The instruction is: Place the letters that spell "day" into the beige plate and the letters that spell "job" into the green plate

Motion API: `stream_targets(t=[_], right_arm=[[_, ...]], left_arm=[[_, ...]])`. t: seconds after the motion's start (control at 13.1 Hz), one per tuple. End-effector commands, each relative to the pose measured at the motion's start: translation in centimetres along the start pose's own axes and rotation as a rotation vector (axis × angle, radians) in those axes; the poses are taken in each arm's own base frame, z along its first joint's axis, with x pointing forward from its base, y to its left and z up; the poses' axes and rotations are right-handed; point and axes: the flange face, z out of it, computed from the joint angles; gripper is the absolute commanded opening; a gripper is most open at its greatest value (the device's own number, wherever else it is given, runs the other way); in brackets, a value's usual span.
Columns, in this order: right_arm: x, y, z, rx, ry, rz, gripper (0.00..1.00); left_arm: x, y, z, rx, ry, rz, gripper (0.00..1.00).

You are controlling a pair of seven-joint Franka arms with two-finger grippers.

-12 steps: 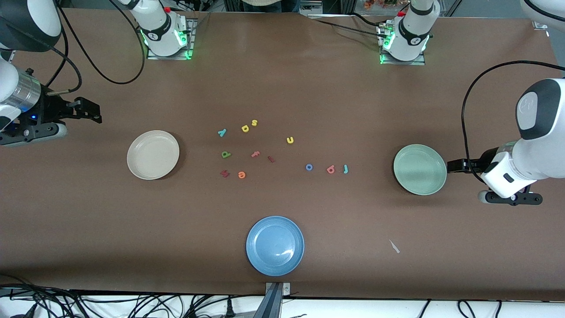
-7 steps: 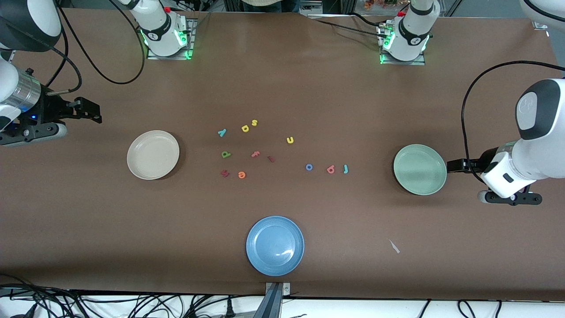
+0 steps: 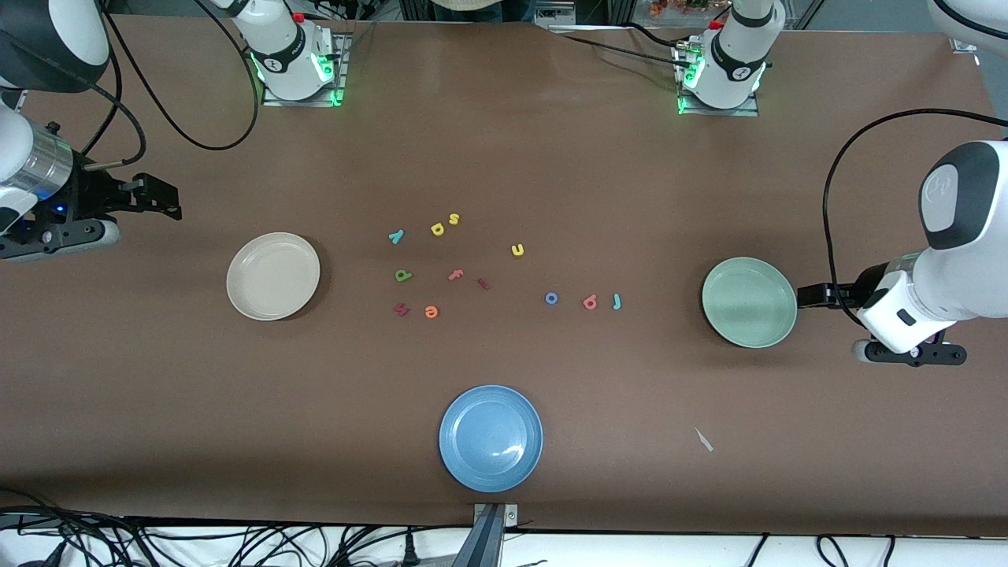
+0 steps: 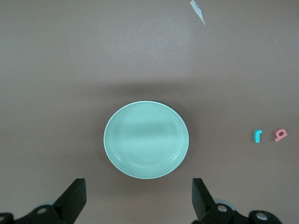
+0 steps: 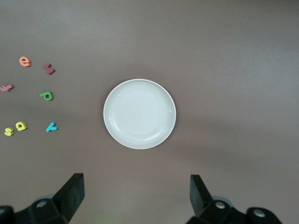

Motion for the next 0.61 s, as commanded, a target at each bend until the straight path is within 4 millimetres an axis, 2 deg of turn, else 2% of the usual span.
stream_targets(t=[0.0, 0.31, 0.54], right_arm=[[0.20, 0.56, -0.40, 0.015, -0.005, 0.009, 1.00], [0.50, 0.61, -0.18, 0.017, -0.003, 0.075, 1.00], [0.57, 0.58, -0.18, 0.012, -0.002, 0.060, 1.00]], left_arm=[[-0.32, 0.19, -0.13, -0.023, 0.006, 0.014, 0.99], [-0.32, 0.19, -0.13, -0.023, 0.006, 0.014, 0.99], [-0.29, 0.18, -0.04, -0.023, 0.005, 0.014, 0.99]])
